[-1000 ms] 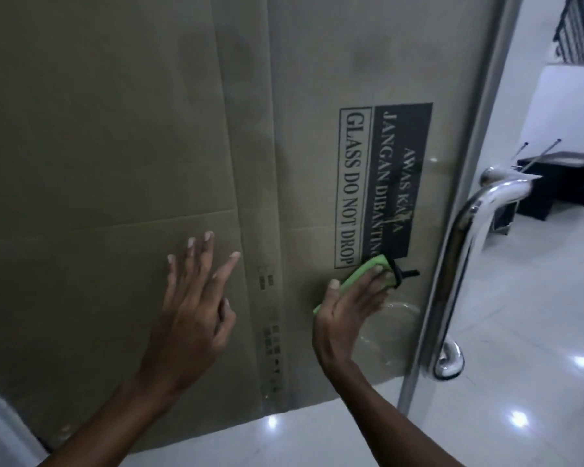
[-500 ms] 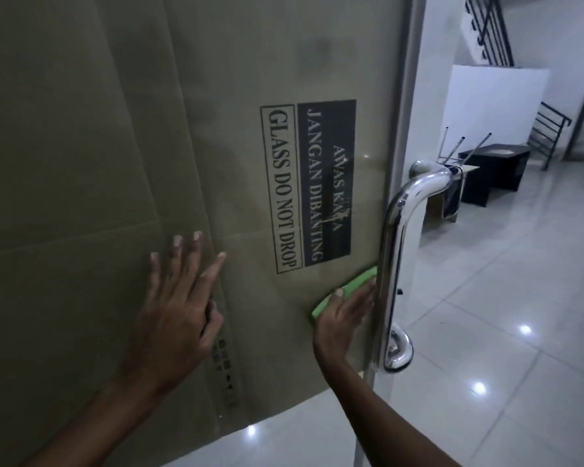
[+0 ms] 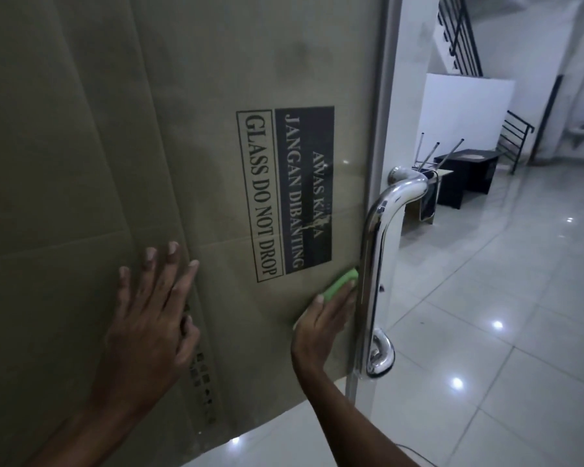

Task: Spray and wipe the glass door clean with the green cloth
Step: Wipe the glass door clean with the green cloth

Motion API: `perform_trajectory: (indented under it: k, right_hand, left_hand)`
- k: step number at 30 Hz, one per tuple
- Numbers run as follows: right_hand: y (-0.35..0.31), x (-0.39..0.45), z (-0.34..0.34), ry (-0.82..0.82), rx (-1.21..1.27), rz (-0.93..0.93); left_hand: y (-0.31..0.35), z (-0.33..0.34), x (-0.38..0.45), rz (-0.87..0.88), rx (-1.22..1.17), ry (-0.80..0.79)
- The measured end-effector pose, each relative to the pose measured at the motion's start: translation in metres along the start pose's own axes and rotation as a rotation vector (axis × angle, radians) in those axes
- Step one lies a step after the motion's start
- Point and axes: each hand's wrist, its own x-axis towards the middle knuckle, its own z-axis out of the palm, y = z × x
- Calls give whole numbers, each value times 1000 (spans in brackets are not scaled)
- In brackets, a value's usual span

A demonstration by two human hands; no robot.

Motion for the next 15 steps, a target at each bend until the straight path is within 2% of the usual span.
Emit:
perform_trajectory:
  k: [3, 5, 6, 9, 11, 13, 15]
  right_hand:
    - [-1, -11, -3, -7, 103, 219]
    - [-24, -4, -1, -25, 116, 251]
    - [-38, -3, 2, -39, 92, 165]
    - [-69, -11, 9, -162, -1, -333]
    - [-64, -6, 10, -226, -104, -536]
    - [-45, 5, 6, -203, -135, -548]
    - [-24, 4, 0, -164, -84, -368]
  left_hand:
    - [-2, 0, 0, 18, 24, 6]
    - [-2, 2, 0, 25, 54, 2]
    - [-1, 3, -1, 20, 68, -1]
    - [3, 7, -3, -2, 79, -6]
    - [4, 7, -4, 2, 89, -5]
    - [3, 8, -5, 4, 96, -3]
    - [3, 9, -4, -2, 96, 0]
